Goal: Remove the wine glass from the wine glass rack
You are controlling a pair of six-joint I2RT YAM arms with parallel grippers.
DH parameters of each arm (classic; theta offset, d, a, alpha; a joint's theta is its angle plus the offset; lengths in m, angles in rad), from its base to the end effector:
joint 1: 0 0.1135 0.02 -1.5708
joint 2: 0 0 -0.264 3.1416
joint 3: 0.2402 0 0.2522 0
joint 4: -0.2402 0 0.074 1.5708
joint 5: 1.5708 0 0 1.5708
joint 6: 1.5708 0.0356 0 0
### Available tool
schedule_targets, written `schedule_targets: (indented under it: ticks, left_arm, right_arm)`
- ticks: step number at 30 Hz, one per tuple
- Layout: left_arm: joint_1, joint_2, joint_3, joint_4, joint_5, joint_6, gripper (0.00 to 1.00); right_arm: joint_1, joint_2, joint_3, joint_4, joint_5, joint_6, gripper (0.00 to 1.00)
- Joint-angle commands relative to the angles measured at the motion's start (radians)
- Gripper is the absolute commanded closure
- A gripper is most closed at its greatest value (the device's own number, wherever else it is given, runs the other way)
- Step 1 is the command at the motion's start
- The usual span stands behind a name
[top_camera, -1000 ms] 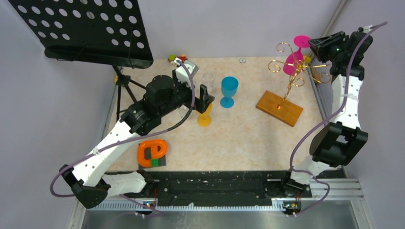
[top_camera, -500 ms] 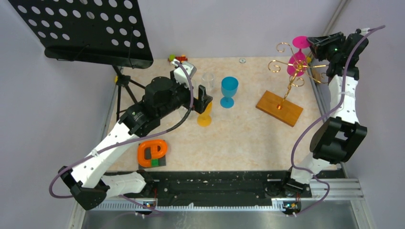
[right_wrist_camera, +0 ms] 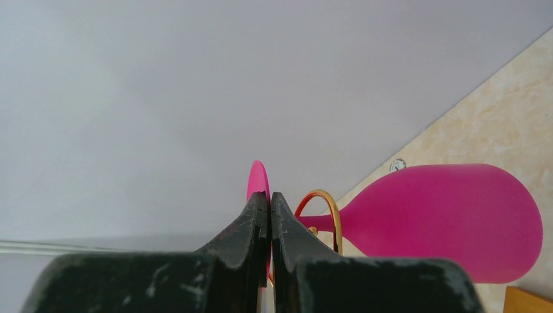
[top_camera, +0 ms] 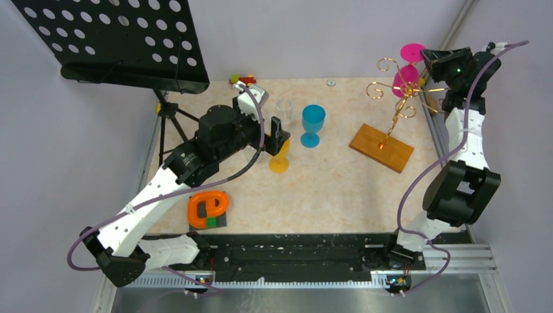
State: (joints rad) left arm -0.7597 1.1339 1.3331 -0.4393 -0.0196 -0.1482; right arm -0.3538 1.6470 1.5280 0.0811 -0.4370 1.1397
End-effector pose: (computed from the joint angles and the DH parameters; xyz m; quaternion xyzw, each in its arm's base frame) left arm 0.1767 -0.1668 0.4339 0.2310 0.7520 -0.2638 0.5582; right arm 0.3773 -0.1233 0.4032 0.3674 0.6182 0.4035 0.5657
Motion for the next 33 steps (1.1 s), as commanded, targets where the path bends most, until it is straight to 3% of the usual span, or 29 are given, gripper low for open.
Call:
schedule_targets:
  ticks: [1,10,24,33]
  left_arm:
    - [0.003,-0.028,0.000,0.043,-0.010,0.001,0.01]
    - [0.003,-0.018,0.011,0.042,-0.002,0.002,0.01]
    - [0.003,-0.014,0.013,0.044,0.005,-0.002,0.01]
    - [0.003,-0.017,0.009,0.046,0.010,-0.006,0.01]
  right_arm:
    - [0.008,-0.050,-0.023,0.122,0.018,0.034,1.00]
    - [0.007,-0.043,-0.024,0.119,0.079,-0.009,1.00]
    - [0.007,-0.156,-0.052,0.042,0.208,-0.080,1.00]
    - [0.007,-0.216,-0.065,-0.059,0.177,-0.068,1.00]
